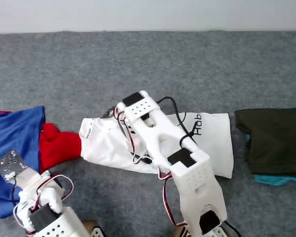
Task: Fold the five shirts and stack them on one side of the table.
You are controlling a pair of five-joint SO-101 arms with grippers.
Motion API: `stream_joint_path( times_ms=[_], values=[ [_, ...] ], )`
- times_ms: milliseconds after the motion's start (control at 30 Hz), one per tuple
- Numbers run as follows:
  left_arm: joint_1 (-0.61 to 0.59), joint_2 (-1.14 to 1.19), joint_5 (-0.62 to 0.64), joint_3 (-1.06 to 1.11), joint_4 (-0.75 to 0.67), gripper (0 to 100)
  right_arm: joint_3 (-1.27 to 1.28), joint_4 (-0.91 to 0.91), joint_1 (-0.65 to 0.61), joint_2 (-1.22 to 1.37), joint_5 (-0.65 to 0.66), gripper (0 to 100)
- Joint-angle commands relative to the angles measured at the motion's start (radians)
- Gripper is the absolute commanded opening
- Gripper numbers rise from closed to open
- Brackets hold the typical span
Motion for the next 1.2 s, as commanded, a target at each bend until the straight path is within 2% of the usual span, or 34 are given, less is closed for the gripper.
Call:
stream_joint_path(
  times_ms=[0,367,467,833,1033,1167],
  values=[
    [-0.003,-0.012,0.008,-0.008,0.003,2,-0.003,-0.005,0.01,-0.042,-0.008,1.1],
    [-0.003,-0.012,0.008,-0.008,0.003,2,-0.097,0.128,0.022,-0.372,-0.063,1.0],
    [-0.003,-0.012,0.008,-0.008,0.003,2,-0.084,0.127,0.058,-0.469,-0.117,1.0],
    [-0.003,-0.012,0.008,-0.008,0.003,2,0.08,0.128,0.277,-0.704,-0.143,1.3],
    [0.0,-0.012,0.005,-0.008,0.002,2,0.276,0.117,0.407,-0.852,-0.144,1.5],
    [0.057,-0.012,-0.003,-0.008,0.003,2,0.414,0.027,0.498,-0.943,-0.141,1.7]
  ],
)
